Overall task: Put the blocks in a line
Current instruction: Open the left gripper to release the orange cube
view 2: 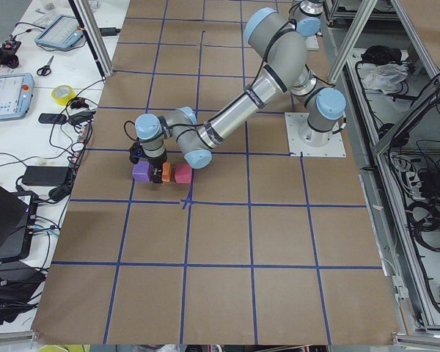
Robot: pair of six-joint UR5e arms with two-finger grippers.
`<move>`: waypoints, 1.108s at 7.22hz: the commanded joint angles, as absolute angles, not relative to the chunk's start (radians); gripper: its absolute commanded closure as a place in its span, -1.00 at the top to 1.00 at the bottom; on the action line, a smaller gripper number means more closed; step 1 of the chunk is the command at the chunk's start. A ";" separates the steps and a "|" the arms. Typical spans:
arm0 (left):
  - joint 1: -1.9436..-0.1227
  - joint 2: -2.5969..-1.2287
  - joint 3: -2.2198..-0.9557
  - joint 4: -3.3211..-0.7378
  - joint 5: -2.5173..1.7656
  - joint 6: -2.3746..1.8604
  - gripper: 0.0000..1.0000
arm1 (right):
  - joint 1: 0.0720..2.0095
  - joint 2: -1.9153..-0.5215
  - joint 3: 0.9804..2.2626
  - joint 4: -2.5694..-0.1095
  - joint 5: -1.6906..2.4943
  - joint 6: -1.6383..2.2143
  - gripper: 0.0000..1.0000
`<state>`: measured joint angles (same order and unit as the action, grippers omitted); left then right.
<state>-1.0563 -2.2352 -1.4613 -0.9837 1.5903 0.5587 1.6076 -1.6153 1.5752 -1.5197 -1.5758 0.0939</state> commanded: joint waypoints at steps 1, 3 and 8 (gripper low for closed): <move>-1.023 -2.215 -1.460 -0.983 1.609 0.565 1.00 | 1.606 -1.615 1.575 -1.519 -1.588 0.092 1.00; -1.035 -2.163 -1.471 -0.997 1.602 0.548 1.00 | 1.609 -1.617 1.575 -1.516 -1.588 0.091 1.00; -1.127 -1.871 -1.448 -1.387 1.605 0.460 1.00 | 1.606 -1.615 1.575 -1.517 -1.589 0.086 1.00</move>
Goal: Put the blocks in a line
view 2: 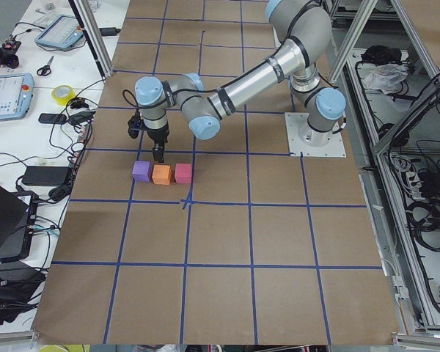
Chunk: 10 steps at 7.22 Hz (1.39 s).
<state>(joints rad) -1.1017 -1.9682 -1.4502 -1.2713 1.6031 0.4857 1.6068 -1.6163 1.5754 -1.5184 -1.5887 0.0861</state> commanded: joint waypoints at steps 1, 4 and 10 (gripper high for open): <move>-1.165 -1.780 -1.448 -1.461 1.603 0.430 1.00 | 1.606 -1.615 1.575 -1.519 -1.589 0.084 1.00; -1.318 -1.625 -1.456 -1.585 1.582 0.122 1.00 | 1.606 -1.615 1.575 -1.517 -1.612 0.086 1.00; -1.687 -1.635 -1.459 -1.552 1.645 -0.195 1.00 | 1.605 -1.617 1.574 -1.516 -1.595 0.084 1.00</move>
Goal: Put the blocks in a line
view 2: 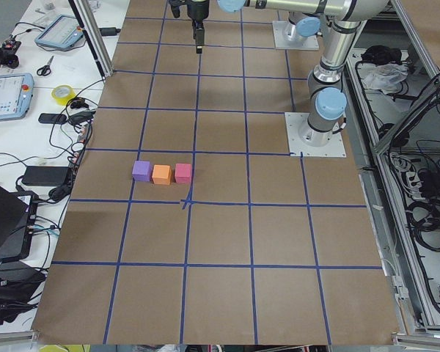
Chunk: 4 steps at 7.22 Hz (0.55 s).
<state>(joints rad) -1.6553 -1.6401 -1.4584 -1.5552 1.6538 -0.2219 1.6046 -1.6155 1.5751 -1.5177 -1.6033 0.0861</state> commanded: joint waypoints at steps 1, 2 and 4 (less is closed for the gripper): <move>-1.683 -1.635 -1.463 -1.551 1.640 -0.152 1.00 | 1.603 -1.615 1.574 -1.514 -1.597 0.083 1.00; -1.669 -1.620 -1.453 -1.552 1.623 -0.147 1.00 | 1.603 -1.615 1.574 -1.514 -1.597 0.083 1.00; -1.622 -1.612 -1.456 -1.562 1.566 -0.048 1.00 | 1.603 -1.615 1.574 -1.514 -1.595 0.083 1.00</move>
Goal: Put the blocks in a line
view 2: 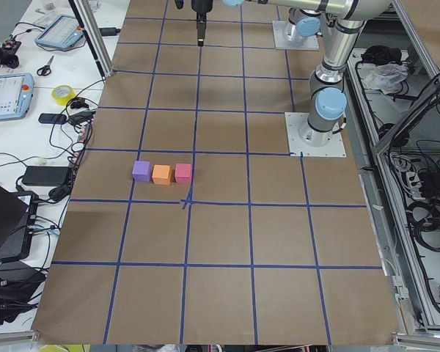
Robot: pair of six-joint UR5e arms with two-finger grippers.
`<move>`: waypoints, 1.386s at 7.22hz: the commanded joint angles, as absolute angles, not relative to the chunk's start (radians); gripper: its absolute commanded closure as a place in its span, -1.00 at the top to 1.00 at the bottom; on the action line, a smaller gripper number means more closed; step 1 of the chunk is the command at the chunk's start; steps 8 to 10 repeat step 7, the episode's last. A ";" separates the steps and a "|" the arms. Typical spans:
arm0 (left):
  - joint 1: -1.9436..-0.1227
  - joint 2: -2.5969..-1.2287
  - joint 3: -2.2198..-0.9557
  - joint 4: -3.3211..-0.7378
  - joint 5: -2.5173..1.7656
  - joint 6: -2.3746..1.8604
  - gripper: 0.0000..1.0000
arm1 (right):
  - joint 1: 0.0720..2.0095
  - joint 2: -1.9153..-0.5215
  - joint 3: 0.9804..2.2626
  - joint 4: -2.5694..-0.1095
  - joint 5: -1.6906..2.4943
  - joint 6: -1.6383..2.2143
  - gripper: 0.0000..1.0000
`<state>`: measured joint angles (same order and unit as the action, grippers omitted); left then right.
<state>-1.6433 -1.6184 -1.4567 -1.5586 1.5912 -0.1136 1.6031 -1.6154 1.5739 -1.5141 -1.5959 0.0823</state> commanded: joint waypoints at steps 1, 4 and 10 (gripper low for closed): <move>-1.624 -1.611 -1.462 -1.562 1.571 -0.048 1.00 | 1.603 -1.615 1.575 -1.511 -1.597 0.083 1.00; -1.626 -1.605 -1.462 -1.562 1.574 -0.055 1.00 | 1.605 -1.615 1.575 -1.514 -1.597 0.084 1.00; -1.624 -1.592 -1.466 -1.563 1.571 -0.058 1.00 | 1.605 -1.614 1.575 -1.519 -1.603 0.086 1.00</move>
